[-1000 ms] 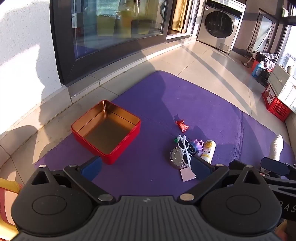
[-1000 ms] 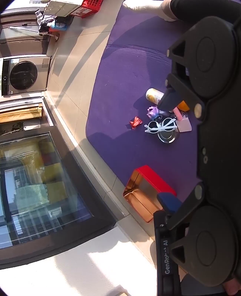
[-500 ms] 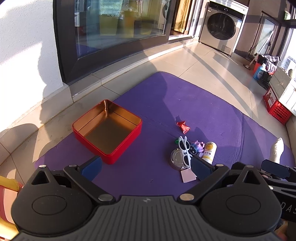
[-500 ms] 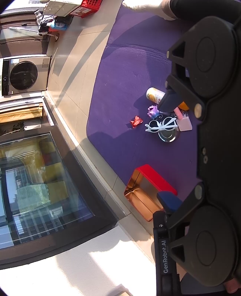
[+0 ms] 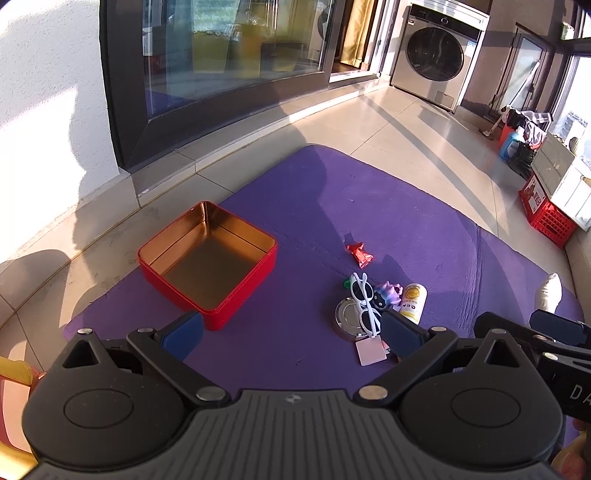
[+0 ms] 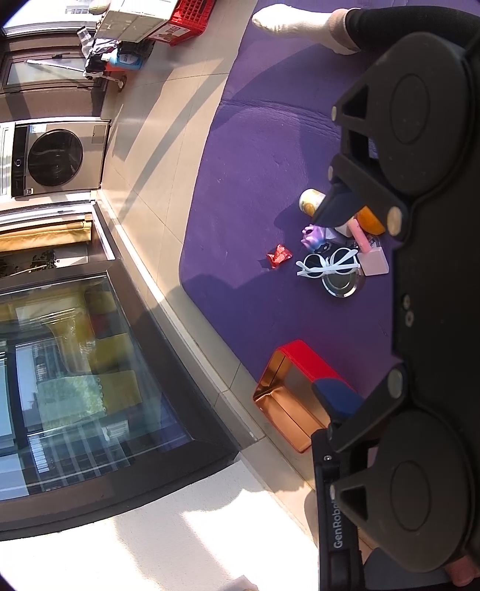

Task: Organize rigid objects

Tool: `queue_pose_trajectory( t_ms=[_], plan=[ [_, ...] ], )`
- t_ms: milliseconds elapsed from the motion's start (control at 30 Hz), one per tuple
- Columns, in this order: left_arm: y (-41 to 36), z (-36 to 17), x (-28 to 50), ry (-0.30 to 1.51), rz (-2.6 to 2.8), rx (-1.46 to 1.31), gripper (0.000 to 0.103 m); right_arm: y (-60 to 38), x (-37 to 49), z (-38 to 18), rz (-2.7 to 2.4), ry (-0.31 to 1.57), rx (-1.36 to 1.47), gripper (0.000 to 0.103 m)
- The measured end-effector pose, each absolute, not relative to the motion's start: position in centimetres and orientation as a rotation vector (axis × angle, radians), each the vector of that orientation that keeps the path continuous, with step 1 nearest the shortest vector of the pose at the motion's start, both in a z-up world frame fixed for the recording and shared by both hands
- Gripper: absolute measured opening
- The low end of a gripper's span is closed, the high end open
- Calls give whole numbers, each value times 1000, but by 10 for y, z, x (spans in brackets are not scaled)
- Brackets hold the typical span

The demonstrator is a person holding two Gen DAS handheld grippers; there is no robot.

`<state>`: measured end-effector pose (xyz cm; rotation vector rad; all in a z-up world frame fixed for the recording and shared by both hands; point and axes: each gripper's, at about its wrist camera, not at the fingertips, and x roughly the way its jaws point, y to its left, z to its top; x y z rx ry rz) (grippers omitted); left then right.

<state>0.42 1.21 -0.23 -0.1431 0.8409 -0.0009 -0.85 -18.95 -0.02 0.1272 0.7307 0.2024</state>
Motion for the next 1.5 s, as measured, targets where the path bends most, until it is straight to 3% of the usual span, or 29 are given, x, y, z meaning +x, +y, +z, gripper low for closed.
queue_pose_trajectory(
  t_ms=[633, 800, 1167, 1333, 1500],
  plan=[
    [-17, 5, -9, 725, -11, -57, 103, -214, -33, -5, 130, 688, 102, 89],
    [-40, -6, -10, 779, -42, 11, 102, -226, -40, -13, 129, 687, 129, 89],
    [-64, -44, 28, 883, -126, 17, 102, -253, -17, -62, 118, 760, 128, 92],
    [-69, -67, 65, 899, -154, -48, 102, -254, 10, -98, 118, 836, 87, 86],
    [-88, -96, 107, 910, -178, 61, 102, -249, 39, -129, 146, 895, 53, 81]
  ],
)
